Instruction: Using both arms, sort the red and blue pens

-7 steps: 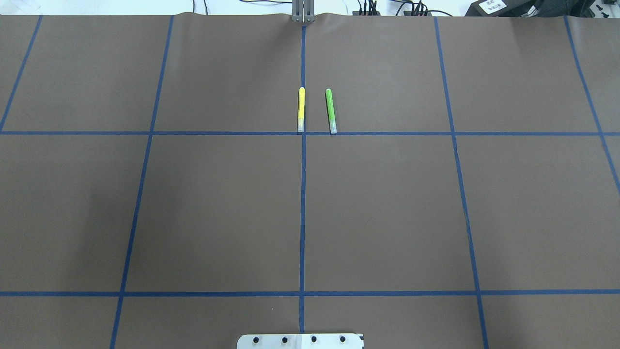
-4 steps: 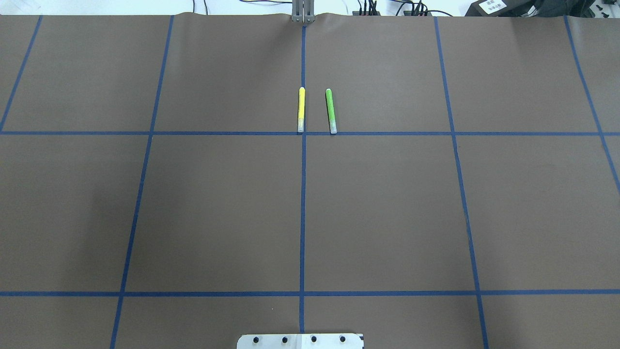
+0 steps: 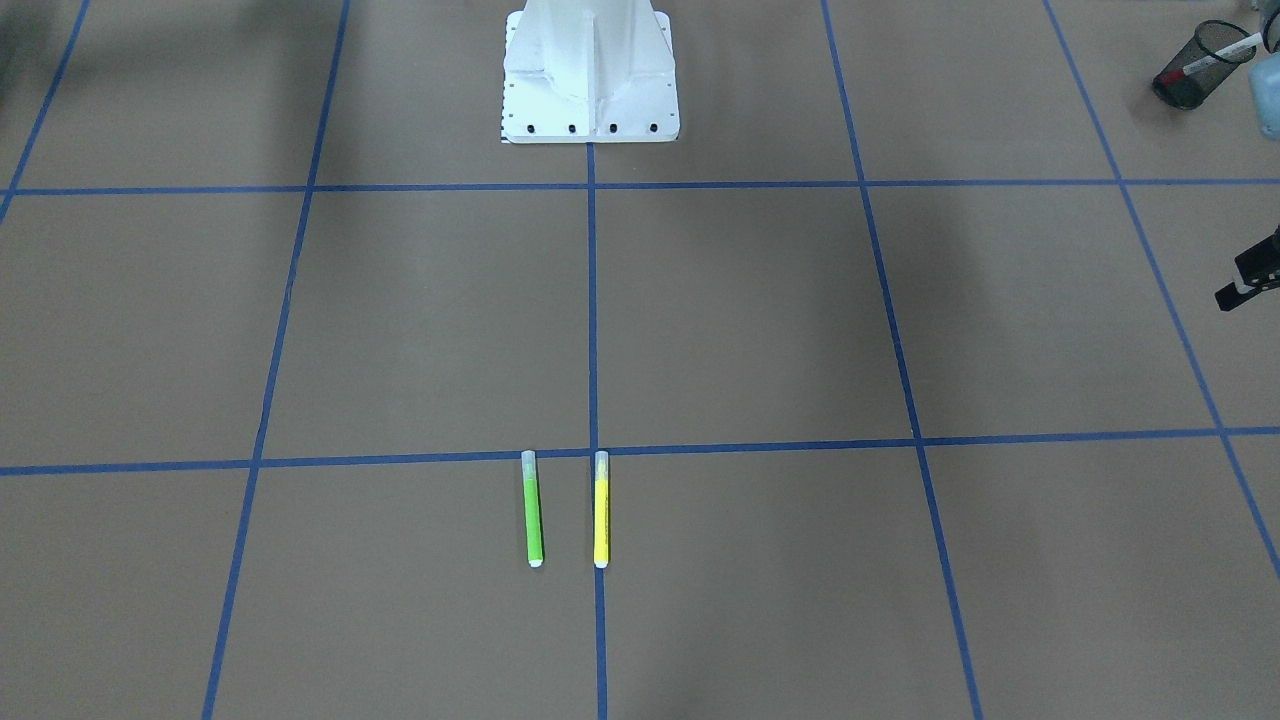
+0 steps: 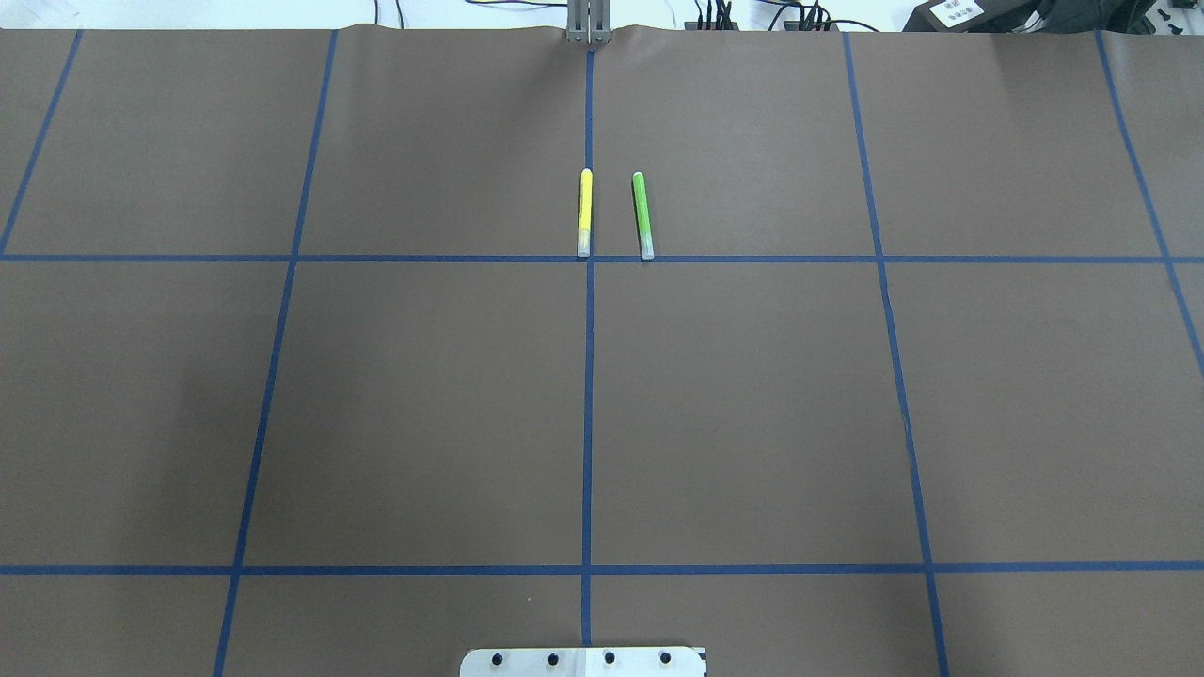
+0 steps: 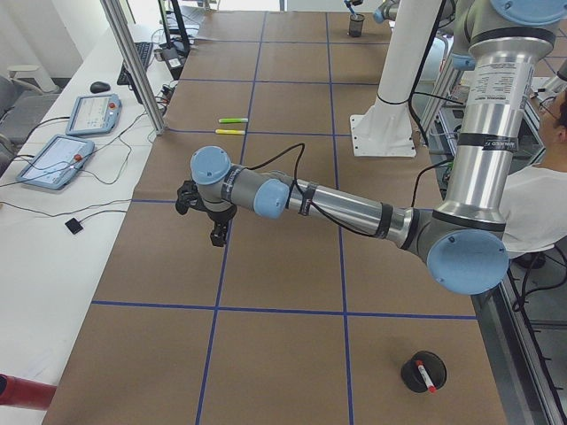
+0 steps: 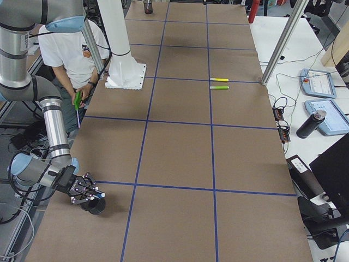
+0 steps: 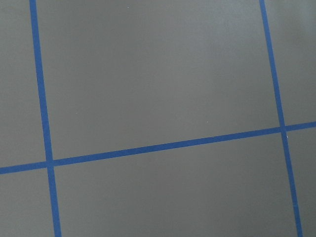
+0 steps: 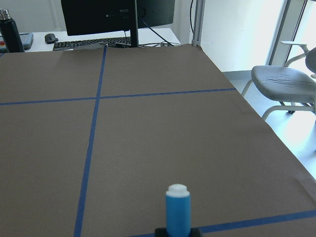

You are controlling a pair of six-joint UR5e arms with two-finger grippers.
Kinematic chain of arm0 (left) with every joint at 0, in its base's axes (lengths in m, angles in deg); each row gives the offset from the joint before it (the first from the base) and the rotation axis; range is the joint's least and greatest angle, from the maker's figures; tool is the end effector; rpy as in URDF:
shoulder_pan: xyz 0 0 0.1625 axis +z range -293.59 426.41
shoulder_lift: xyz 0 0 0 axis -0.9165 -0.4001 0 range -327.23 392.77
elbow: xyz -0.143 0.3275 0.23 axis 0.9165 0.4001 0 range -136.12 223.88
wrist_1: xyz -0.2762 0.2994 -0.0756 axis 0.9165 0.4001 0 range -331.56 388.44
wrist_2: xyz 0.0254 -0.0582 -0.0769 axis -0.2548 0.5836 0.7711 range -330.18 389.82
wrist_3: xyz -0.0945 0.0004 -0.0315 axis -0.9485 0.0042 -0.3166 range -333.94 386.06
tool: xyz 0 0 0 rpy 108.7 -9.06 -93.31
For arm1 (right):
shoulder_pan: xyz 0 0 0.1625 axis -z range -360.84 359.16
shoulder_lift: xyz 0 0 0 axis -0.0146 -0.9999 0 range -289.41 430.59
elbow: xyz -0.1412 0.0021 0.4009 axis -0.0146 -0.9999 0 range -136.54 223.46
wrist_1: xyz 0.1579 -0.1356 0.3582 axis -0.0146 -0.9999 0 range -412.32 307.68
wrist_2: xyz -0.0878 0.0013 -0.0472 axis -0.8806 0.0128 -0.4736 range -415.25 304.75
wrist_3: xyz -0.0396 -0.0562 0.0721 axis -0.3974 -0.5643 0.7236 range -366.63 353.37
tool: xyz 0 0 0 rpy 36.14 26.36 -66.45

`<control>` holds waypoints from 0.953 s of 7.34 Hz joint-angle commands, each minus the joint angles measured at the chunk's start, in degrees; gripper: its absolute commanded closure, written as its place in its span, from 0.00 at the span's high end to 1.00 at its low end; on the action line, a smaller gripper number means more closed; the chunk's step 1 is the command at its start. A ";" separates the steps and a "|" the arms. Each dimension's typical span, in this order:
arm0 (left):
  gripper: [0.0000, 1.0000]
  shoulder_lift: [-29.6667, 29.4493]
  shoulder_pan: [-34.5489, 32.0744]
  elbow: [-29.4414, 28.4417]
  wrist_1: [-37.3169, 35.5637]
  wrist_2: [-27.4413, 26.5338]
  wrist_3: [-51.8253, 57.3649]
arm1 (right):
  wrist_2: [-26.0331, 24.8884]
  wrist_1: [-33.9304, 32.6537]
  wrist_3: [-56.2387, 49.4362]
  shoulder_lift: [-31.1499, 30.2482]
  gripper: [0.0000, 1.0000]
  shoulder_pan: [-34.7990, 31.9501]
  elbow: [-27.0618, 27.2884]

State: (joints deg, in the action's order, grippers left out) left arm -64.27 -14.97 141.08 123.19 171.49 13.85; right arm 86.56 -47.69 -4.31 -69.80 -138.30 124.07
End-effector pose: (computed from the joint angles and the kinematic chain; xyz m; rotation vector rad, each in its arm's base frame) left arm 0.0273 -0.5487 0.5137 0.1419 0.9338 0.0913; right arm 0.0275 0.0493 0.7660 0.8661 -0.5964 0.5141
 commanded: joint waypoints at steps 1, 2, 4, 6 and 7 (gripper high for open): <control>0.92 0.00 0.00 0.01 0.00 0.01 0.00 | 1.27 -0.05 -1.79 0.04 0.00 -1.57 -1.16; 0.92 0.00 0.00 0.01 -0.09 0.10 0.00 | 1.46 -0.05 -2.14 0.04 0.00 -1.57 -1.69; 0.92 0.00 0.00 0.44 -0.26 0.71 0.00 | 1.55 0.12 -3.55 0.04 0.19 -1.84 -3.01; 0.92 0.00 0.00 0.62 -0.44 0.71 -0.18 | 1.72 -0.31 -3.64 0.04 1.00 -1.92 -3.27; 0.92 -0.08 0.00 0.71 -0.44 0.71 -0.18 | 3.12 -0.23 -3.64 0.04 1.00 -2.10 -3.45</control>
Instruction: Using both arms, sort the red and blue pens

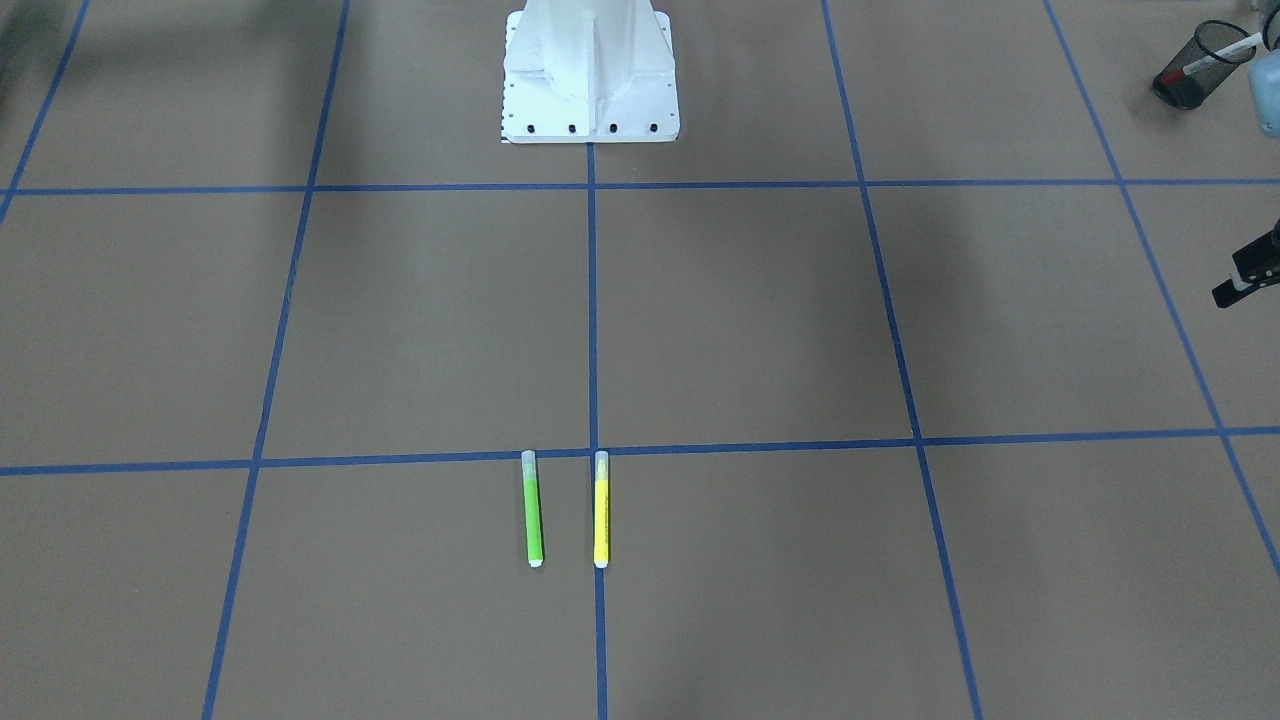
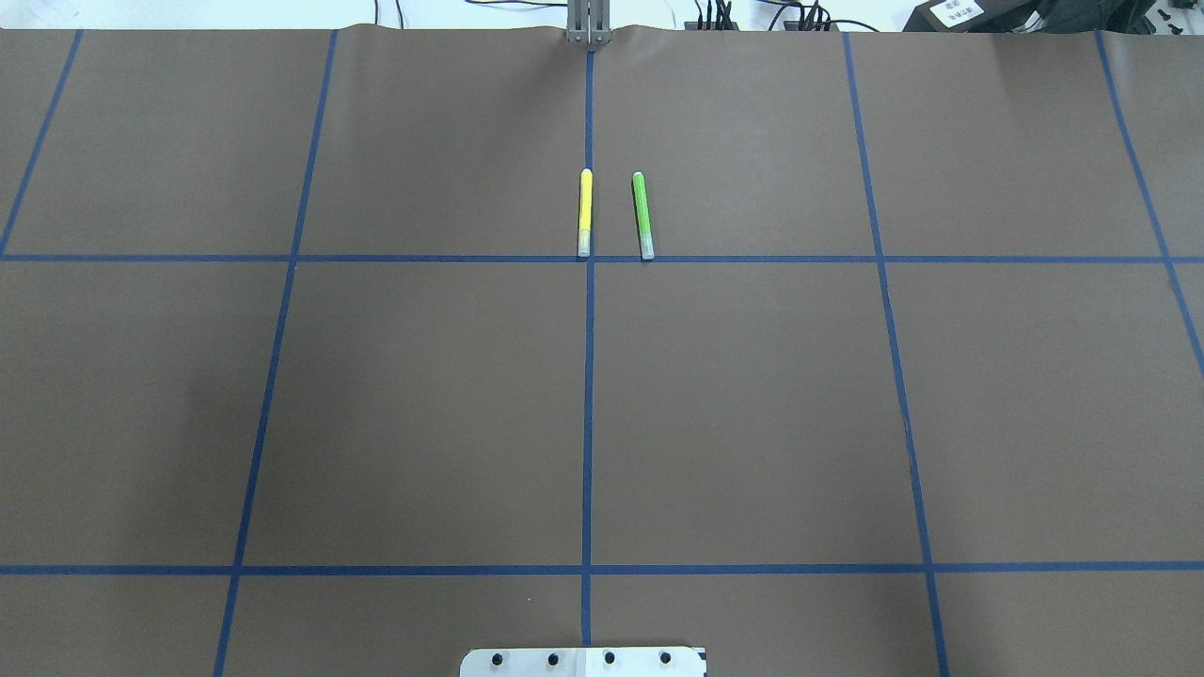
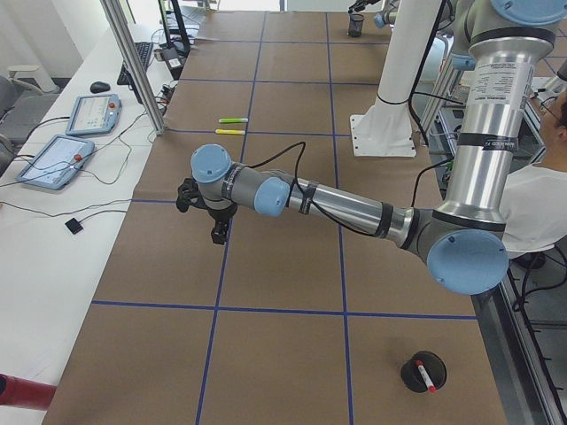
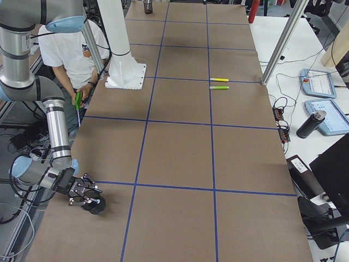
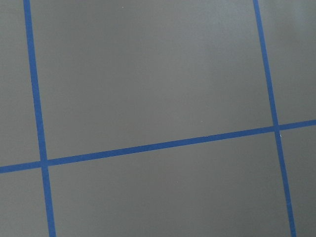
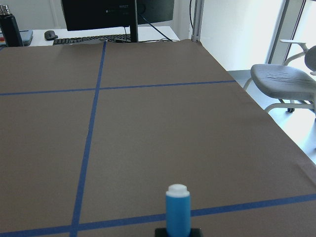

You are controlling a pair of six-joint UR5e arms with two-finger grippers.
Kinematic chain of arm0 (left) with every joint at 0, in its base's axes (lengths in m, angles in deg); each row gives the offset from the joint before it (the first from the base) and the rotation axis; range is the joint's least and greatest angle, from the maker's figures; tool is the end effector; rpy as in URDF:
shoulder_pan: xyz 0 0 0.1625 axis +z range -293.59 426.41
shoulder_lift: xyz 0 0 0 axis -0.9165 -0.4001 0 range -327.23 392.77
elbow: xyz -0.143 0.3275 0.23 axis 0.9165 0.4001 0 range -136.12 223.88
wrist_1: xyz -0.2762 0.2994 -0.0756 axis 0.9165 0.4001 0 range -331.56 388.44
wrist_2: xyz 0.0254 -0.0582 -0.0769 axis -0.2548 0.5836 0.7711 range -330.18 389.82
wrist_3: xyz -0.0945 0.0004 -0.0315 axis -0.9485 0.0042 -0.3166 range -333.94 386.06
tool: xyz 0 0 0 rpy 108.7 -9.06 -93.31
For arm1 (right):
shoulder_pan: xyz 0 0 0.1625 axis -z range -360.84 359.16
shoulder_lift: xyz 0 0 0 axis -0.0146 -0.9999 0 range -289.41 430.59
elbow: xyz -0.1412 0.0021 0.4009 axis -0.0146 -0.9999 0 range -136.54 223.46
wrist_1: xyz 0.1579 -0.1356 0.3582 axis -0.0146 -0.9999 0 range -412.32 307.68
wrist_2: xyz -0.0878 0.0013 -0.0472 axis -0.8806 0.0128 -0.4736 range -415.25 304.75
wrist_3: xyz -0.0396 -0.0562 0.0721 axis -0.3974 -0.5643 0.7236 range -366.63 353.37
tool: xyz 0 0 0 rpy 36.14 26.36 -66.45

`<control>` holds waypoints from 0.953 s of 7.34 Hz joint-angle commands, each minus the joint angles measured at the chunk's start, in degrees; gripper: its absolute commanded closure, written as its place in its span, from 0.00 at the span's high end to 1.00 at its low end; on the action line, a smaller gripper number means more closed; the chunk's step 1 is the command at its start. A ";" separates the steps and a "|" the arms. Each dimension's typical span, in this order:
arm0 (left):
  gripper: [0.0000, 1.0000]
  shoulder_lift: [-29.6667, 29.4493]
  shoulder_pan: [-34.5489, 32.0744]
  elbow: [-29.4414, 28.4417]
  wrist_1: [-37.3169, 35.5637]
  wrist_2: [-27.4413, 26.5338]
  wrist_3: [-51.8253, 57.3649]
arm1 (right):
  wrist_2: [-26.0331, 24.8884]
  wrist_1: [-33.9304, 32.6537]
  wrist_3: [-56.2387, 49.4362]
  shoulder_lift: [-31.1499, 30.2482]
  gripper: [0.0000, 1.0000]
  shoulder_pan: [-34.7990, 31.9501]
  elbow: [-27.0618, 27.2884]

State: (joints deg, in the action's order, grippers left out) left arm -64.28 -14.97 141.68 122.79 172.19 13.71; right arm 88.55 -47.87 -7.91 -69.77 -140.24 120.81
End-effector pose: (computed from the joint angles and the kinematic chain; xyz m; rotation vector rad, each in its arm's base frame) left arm 0.0278 -0.5474 0.5084 0.1413 0.9461 0.0929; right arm 0.0089 0.0620 0.7814 0.8576 -0.6147 0.5045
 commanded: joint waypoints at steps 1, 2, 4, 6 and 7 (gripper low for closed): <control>0.92 -0.16 0.00 0.19 -0.05 0.01 -0.48 | 1.75 -0.14 0.05 0.09 1.00 -0.34 0.42; 0.92 -0.25 0.00 0.19 -0.05 0.01 -1.09 | 1.84 -2.06 0.40 2.61 1.00 -0.08 0.77; 0.92 -0.25 0.00 0.28 -0.05 0.10 -1.09 | 2.02 -10.83 0.66 8.41 1.00 2.71 2.79; 0.92 -0.25 0.00 0.37 -0.05 0.10 -1.18 | 0.53 -20.23 0.84 13.51 1.00 9.20 4.46; 0.92 -0.25 0.00 0.28 -0.05 0.10 -1.27 | 0.26 -24.88 1.19 16.49 1.00 14.72 4.99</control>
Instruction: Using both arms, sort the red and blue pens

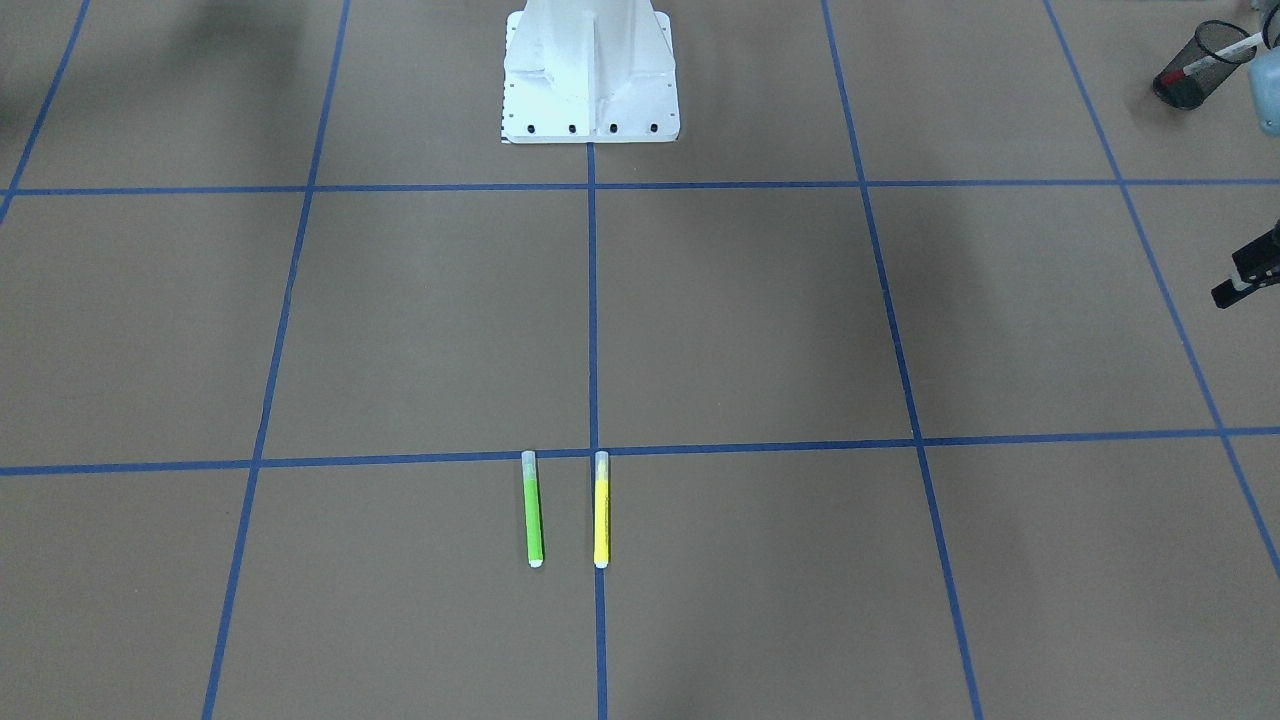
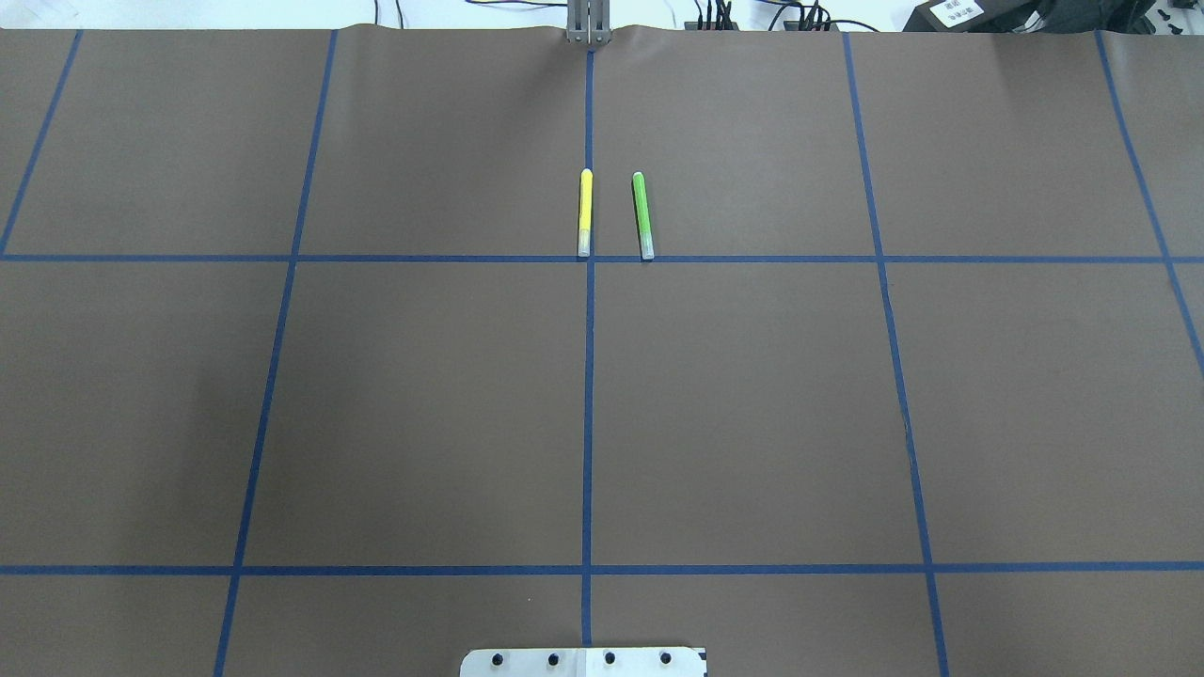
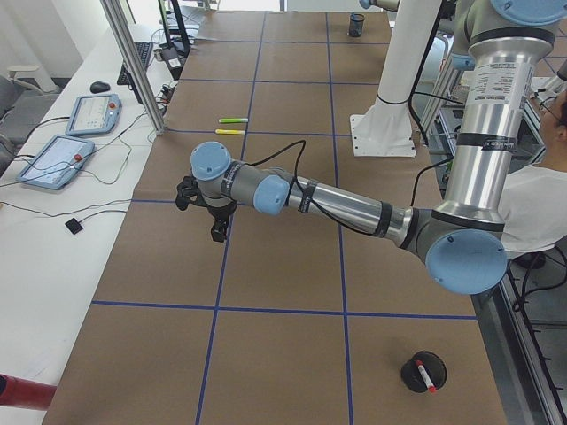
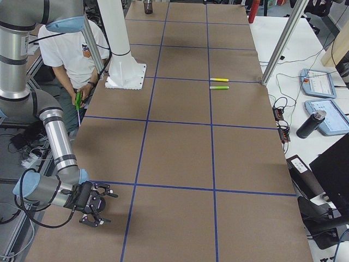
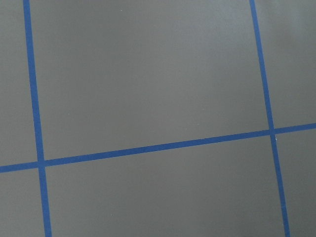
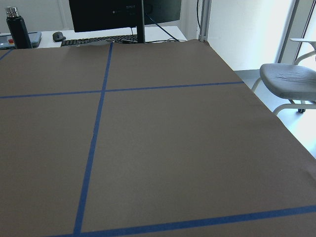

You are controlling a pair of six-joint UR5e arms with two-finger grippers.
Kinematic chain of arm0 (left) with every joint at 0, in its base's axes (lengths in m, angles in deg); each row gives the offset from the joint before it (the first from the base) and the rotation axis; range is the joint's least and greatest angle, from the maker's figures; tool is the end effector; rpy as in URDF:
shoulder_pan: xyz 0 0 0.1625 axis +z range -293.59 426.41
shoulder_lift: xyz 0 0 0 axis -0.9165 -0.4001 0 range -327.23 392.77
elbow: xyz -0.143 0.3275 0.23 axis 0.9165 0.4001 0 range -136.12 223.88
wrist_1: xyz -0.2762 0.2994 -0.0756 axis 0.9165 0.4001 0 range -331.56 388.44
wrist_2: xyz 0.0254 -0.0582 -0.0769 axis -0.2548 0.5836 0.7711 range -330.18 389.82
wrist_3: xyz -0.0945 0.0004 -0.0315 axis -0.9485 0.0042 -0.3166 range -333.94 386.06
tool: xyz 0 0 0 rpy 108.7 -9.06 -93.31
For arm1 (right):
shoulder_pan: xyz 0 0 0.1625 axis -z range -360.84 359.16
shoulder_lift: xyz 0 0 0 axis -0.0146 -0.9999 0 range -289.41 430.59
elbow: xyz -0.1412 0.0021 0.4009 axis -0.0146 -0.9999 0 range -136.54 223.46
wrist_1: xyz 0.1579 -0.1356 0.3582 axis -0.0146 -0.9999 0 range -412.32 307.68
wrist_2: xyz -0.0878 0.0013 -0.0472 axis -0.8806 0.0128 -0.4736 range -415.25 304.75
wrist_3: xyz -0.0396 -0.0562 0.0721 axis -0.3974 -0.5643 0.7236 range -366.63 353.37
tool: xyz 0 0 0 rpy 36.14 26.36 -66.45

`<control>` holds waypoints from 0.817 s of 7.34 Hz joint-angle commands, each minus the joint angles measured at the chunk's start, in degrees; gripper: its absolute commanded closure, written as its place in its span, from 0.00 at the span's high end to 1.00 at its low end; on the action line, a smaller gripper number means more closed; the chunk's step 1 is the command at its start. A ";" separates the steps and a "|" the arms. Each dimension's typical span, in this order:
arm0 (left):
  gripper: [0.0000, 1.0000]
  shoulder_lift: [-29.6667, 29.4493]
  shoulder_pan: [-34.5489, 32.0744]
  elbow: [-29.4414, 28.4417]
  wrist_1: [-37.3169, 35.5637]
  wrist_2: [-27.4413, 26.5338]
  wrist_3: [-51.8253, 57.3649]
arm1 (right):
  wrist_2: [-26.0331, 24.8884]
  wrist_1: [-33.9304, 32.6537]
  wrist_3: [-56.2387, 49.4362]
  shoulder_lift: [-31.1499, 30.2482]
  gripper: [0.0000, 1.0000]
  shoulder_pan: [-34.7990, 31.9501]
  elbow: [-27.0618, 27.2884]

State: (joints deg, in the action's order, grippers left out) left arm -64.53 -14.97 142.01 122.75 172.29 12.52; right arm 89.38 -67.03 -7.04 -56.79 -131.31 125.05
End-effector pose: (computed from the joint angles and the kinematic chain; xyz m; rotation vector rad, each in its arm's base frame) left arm 0.0281 -0.5484 0.5031 0.1397 0.9502 0.0784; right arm 0.1243 -0.0656 0.7825 0.7737 -0.7101 0.3893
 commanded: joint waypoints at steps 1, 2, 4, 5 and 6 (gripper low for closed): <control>0.92 0.09 0.00 -0.13 0.00 -0.26 0.01 | -0.83 -11.25 0.41 6.41 1.00 11.06 2.24; 0.92 0.35 0.00 -0.14 0.00 -0.69 0.10 | -0.75 -17.22 1.10 9.92 1.00 15.73 3.73; 0.92 0.70 0.00 -0.22 0.00 -1.14 0.44 | -3.01 -26.98 3.39 19.93 1.00 26.27 4.36; 0.92 0.62 0.00 -0.57 0.00 -1.23 0.88 | -3.73 -32.08 3.48 24.85 1.00 30.85 4.36; 0.92 0.70 0.00 -0.49 0.09 -3.58 0.97 | -3.91 -38.66 3.48 30.30 1.00 35.24 4.36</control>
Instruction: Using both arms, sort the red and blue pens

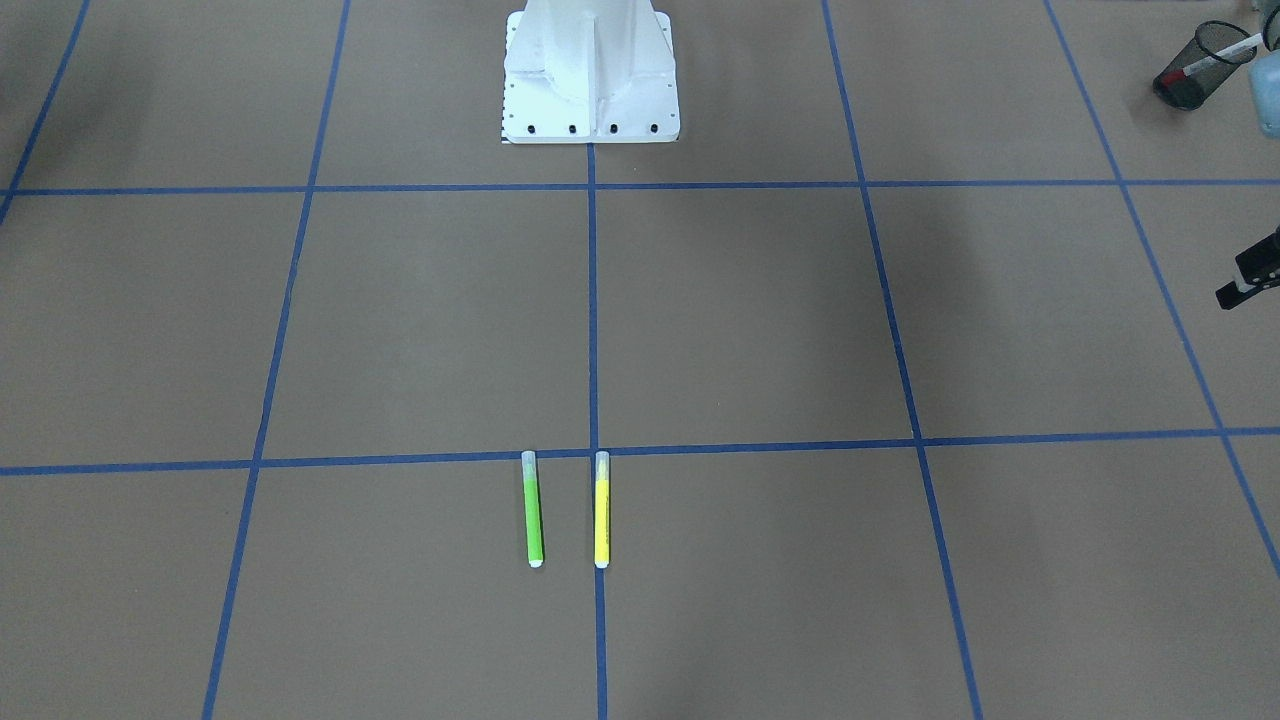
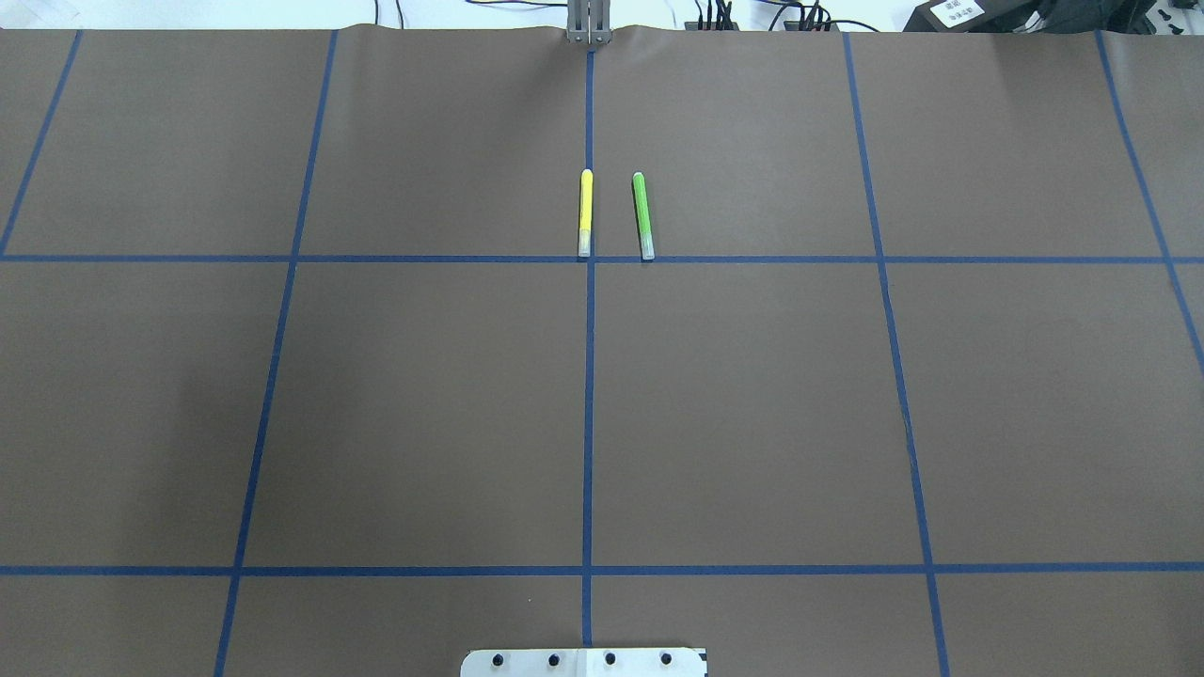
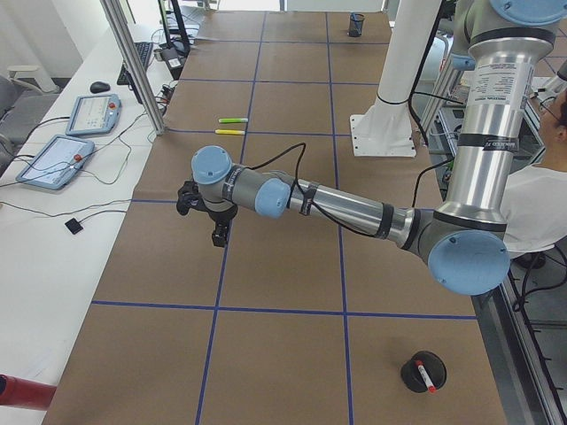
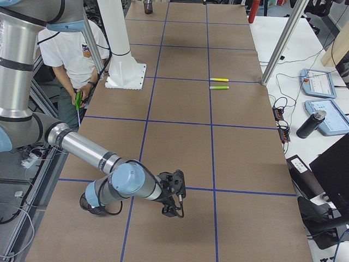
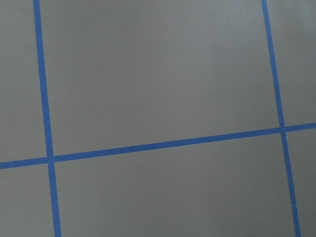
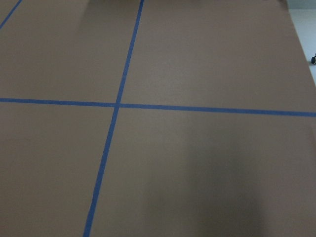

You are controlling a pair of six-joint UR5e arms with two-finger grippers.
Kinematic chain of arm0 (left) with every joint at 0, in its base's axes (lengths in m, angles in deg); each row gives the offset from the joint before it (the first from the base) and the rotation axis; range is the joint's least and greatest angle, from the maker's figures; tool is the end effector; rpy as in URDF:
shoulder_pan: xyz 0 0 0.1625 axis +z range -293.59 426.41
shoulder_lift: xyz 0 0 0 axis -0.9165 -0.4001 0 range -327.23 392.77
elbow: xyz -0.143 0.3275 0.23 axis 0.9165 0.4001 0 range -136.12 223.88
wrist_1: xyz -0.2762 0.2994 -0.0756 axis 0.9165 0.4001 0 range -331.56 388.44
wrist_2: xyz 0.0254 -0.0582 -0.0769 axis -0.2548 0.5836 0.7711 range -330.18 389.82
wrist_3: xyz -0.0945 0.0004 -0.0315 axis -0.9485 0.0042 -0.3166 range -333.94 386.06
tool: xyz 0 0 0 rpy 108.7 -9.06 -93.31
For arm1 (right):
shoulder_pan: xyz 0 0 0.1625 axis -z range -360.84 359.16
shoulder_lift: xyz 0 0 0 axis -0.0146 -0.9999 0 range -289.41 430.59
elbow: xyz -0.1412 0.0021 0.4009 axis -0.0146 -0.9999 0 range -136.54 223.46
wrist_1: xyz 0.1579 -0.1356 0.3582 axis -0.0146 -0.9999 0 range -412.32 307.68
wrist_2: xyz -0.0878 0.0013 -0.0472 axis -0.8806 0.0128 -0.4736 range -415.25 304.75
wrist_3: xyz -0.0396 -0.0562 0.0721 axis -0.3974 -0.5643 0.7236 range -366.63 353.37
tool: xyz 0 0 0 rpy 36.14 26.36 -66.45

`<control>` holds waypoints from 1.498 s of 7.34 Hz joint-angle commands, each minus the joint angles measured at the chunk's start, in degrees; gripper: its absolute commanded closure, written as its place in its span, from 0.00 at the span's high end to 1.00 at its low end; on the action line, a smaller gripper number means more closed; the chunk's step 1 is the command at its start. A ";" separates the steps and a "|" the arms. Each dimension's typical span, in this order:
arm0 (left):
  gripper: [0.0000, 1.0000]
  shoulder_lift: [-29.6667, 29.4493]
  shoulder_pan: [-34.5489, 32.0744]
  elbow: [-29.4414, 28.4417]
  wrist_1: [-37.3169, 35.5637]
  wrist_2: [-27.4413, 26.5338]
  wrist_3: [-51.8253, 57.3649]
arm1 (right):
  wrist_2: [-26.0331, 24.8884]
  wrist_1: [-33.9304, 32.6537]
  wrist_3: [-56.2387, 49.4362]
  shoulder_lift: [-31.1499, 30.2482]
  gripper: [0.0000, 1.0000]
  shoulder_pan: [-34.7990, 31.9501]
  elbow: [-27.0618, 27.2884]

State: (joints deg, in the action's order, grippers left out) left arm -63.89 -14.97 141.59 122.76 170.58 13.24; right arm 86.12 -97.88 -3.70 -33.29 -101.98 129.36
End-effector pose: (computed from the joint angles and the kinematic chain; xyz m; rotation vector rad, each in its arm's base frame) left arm 0.0259 -0.5461 0.5150 0.1358 0.9185 0.0764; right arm 0.1293 -0.3700 0.7075 0.4912 -0.8453 0.0189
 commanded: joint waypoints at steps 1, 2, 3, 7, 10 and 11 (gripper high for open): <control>0.92 -0.19 0.00 -0.15 0.07 -6.51 0.26 | -3.00 -13.88 0.14 11.12 1.00 10.40 0.06; 0.99 -0.28 0.00 -0.50 0.07 -7.25 0.43 | -5.72 -18.90 0.05 14.64 1.00 14.71 0.14; 0.99 0.07 0.00 -0.76 -0.10 -7.26 2.96 | -5.66 -25.99 -0.04 17.81 1.00 16.58 0.32; 0.99 0.07 -0.09 -5.84 -0.28 -7.26 9.46 | -5.93 -41.96 -3.44 19.07 1.00 20.55 5.32; 0.99 -0.11 -0.44 -10.15 -1.42 -7.26 14.83 | -7.41 -57.64 -13.36 22.22 1.00 17.50 7.70; 0.99 -0.11 -0.70 -9.99 -2.38 -6.82 15.02 | -9.68 -58.23 -15.83 21.97 1.00 16.43 8.66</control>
State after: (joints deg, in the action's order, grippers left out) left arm -63.94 -15.40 132.20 121.36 163.42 27.19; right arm 78.70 -152.56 -15.63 -11.93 -83.91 136.89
